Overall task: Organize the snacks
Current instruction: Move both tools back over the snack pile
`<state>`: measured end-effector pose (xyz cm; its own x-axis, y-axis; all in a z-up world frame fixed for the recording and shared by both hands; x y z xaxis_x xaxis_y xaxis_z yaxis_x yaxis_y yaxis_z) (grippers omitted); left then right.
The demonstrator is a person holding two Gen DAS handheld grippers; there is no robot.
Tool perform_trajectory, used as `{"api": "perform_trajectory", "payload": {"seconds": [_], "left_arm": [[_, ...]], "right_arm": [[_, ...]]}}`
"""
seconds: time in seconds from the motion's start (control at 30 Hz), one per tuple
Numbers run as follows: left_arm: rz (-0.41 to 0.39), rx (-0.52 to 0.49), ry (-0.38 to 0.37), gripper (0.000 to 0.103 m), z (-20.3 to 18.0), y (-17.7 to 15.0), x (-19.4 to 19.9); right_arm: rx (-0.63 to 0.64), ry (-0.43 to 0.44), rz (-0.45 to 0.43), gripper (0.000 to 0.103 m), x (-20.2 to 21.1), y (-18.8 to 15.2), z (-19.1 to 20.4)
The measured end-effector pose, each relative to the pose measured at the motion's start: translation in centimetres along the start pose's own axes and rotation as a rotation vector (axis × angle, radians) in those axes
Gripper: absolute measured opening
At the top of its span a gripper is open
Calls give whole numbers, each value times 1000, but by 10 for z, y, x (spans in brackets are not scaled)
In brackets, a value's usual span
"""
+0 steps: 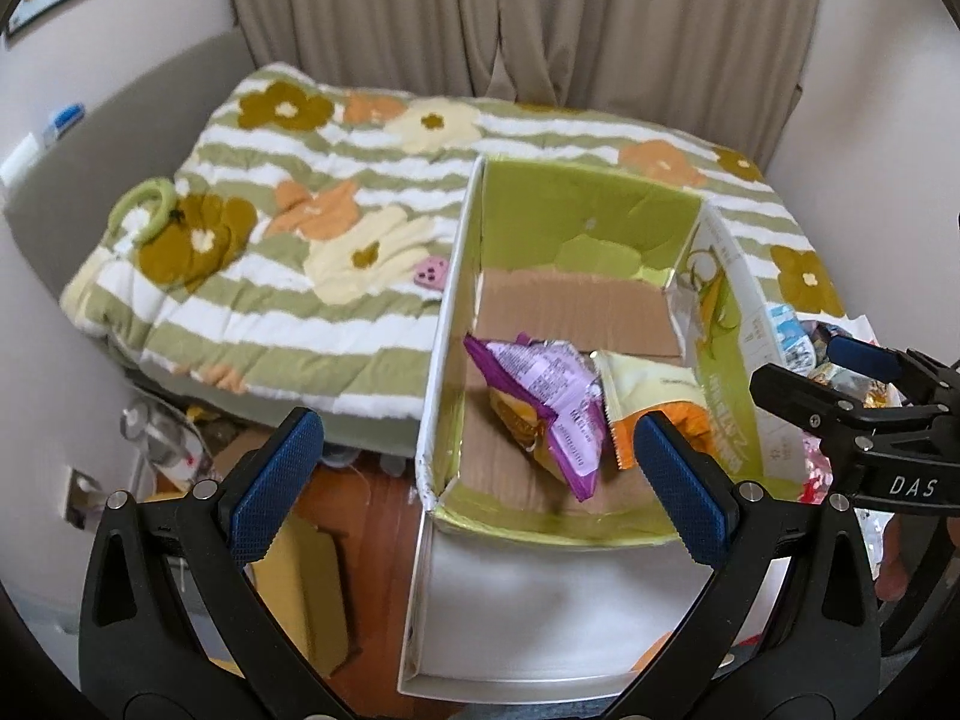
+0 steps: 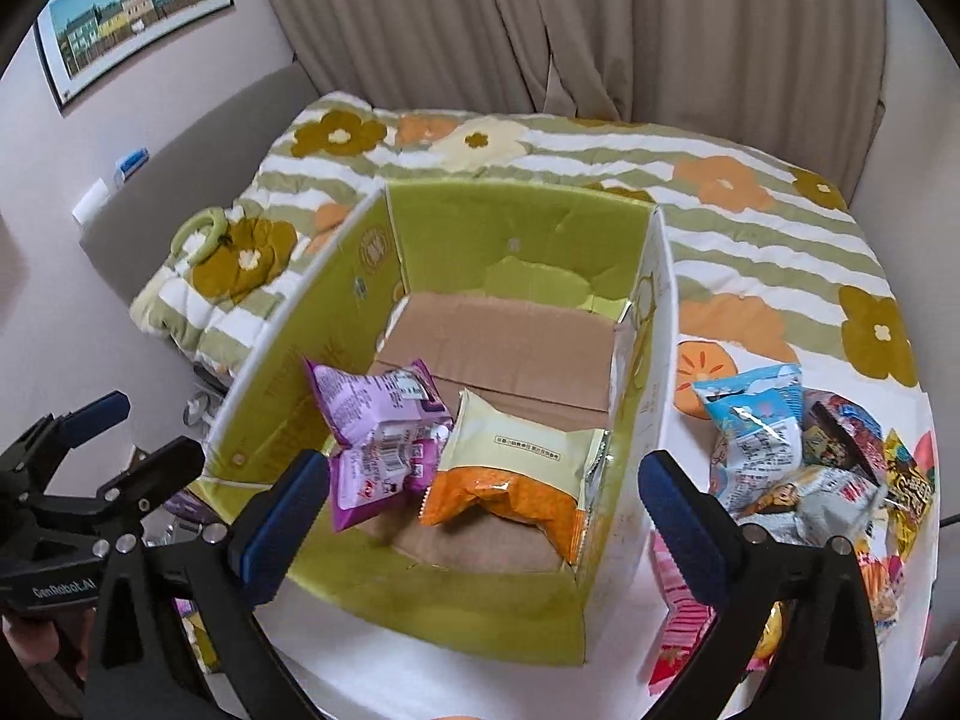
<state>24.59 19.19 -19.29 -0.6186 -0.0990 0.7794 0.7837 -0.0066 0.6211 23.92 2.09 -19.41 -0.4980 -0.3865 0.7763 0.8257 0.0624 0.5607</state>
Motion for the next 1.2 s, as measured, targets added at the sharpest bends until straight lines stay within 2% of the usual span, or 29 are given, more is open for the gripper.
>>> {"api": "perform_trajectory", "payload": {"seconds": [0.13, 0.33, 0.43, 0.6, 0.7, 0.8, 0.93, 1.03, 1.2], "left_arm": [[-64, -28, -16, 102, -6, 7, 25], [-167, -68, -50, 102, -29, 19, 61], [-199, -87, -91, 102, -48, 23, 77], [-226, -103, -148, 102, -85, 23, 92], [-220, -114, -198, 102, -119, 17, 100], [-206, -127, -216, 102, -153, 9, 106], [-163, -147, -265, 102, -207, -8, 111], [-115, -158, -300, 102, -249, -28, 109], [-13, -163, -346, 102, -305, -67, 99]], "right_arm": [[11, -35, -59, 103, 25, 2, 5], [-11, -129, -194, 102, 84, 1, -1], [-32, -199, -246, 102, 115, -8, -18], [-91, -253, -296, 103, 155, -25, -55], [-117, -269, -312, 103, 171, -34, -80], [-133, -268, -325, 103, 188, -45, -106], [-116, -295, -307, 103, 211, -63, -146], [-97, -329, -307, 103, 227, -78, -176], [-107, -322, -271, 102, 237, -104, -224]]}}
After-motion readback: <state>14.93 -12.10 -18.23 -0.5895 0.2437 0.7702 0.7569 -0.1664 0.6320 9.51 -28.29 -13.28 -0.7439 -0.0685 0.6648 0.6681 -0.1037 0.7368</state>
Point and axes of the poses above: each gripper's, at about its wrist camera, not at the fingertips, and x roughly against the way its jaws point, z to its left, y to its top, the point moved 9 cm from there along -x, roughly the way its jaws point, and after that the axes turned 9 degrees about y, right-handed, at the moved point
